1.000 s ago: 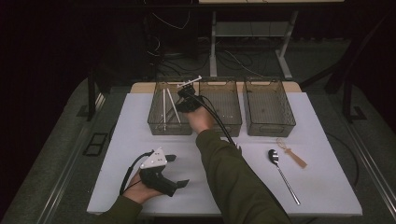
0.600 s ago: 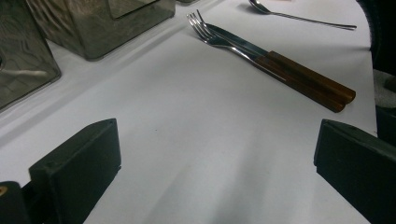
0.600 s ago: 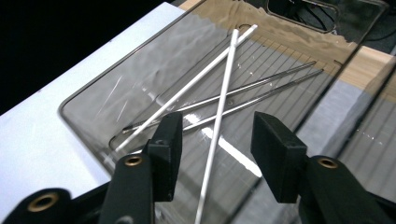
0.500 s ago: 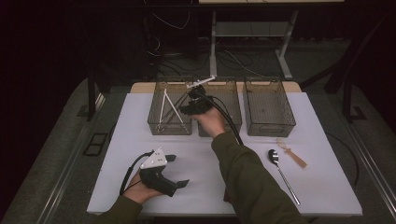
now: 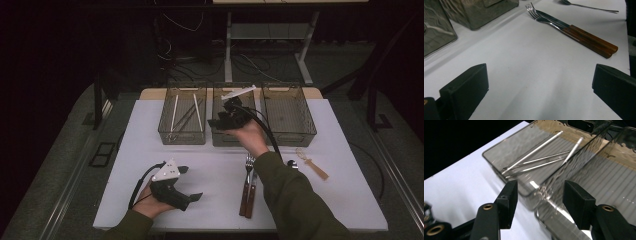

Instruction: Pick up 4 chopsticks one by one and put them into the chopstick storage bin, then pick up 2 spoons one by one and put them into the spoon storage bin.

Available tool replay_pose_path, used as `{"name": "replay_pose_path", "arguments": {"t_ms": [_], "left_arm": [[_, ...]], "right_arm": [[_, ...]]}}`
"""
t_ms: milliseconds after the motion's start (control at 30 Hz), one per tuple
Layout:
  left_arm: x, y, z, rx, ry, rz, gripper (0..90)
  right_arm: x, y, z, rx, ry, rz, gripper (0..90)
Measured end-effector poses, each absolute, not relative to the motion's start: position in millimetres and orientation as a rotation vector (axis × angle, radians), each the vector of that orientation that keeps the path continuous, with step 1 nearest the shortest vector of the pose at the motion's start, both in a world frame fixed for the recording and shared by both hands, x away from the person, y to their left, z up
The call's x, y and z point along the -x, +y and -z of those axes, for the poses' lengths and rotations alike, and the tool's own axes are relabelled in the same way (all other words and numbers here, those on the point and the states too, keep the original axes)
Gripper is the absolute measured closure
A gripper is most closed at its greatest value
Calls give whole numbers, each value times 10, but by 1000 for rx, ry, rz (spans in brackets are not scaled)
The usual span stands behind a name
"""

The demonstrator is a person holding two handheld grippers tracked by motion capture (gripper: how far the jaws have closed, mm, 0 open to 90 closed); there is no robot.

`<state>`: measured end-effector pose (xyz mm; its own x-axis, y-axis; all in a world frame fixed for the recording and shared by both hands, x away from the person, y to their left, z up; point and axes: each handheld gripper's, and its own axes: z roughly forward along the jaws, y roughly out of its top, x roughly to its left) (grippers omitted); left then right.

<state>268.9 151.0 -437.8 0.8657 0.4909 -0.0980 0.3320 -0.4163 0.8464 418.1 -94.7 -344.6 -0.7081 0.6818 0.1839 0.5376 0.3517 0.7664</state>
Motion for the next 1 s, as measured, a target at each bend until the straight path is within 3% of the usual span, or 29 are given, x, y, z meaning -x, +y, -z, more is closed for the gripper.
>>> {"name": "replay_pose_path", "arguments": {"t_ms": [1000], "left_arm": [[-2686,1537,4397,-2050,622,-217,0]], "right_arm": [[-3570,-1883,3712,-1104,2457,-1331,444]]}}
